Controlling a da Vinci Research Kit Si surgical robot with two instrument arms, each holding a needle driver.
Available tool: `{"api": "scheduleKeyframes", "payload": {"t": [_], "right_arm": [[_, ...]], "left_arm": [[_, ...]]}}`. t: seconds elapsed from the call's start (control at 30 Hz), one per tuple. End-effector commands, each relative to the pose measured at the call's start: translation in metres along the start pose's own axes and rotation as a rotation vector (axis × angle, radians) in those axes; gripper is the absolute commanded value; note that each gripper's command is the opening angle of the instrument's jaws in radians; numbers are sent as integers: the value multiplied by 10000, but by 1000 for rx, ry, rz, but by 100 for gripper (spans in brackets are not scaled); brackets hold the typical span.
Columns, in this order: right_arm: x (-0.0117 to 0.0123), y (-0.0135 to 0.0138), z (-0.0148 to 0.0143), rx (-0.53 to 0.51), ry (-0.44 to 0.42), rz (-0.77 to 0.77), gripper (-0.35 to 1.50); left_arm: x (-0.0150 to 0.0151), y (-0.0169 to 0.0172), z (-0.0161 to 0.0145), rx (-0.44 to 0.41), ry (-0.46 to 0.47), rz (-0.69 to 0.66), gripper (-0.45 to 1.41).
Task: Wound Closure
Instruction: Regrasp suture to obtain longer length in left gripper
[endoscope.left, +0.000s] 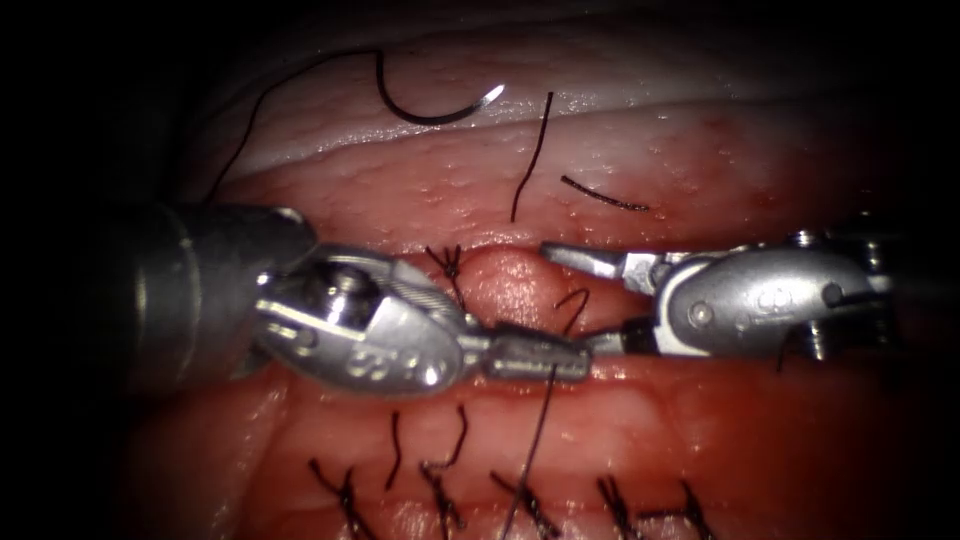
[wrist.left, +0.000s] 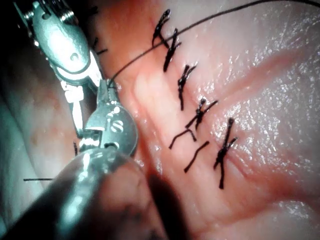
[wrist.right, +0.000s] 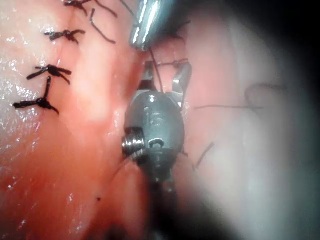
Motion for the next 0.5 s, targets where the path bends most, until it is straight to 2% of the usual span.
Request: {"api": "scheduleKeyframes", "payload": {"t": [0.03,0.2,0.23,0.3,0.37,0.43,0.5], "right_arm": [[-4,-4,9,4,7,-3,-35],[-4,-6,3,30,17,69,-35],[-5,-5,1,33,15,123,-35],[-6,-2,-2,40,12,171,-35],[-9,2,-5,48,0,178,-35],[-14,7,-7,52,-4,184,-35],[-19,10,-8,55,-7,189,-35]], "left_arm": [[-3,-1,5,1,2,1,-45],[-4,-4,5,3,6,0,-42],[-4,-5,5,9,8,0,-25],[-4,-6,4,18,10,-1,30],[-3,-7,5,42,12,-1,67],[-2,-7,5,68,17,0,77],[0,-7,5,81,13,0,96]]}}
